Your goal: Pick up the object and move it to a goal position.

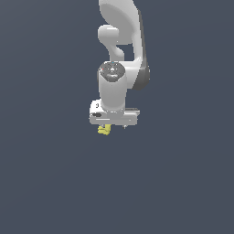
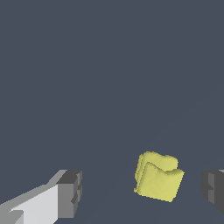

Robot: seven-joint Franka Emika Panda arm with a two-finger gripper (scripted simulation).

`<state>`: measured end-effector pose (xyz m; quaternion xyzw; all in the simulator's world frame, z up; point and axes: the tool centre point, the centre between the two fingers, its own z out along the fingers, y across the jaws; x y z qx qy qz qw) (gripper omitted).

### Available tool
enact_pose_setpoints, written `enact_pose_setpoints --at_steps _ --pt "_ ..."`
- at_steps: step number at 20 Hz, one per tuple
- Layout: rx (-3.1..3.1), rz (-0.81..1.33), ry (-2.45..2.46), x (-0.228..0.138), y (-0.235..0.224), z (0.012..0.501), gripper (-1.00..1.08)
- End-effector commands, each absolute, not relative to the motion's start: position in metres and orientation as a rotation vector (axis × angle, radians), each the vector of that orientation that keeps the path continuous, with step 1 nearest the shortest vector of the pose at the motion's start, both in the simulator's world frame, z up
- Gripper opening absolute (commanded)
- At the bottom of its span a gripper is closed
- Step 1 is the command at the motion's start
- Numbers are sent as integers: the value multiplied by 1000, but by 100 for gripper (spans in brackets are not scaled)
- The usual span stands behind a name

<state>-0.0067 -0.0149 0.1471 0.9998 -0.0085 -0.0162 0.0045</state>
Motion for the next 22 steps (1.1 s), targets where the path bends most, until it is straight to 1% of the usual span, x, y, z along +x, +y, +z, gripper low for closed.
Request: enact_pose_setpoints --at_steps 1,4,9,12,22 --pt "3132 -51 -27 -7 -15 147 100" --pt "3132 -50 -43 -6 -20 149 100" --pt "3132 -47 -105 -5 -42 159 100" --pt "3131 -47 -109 -4 -44 161 100" --pt "3133 -37 -169 -18 -50 141 100"
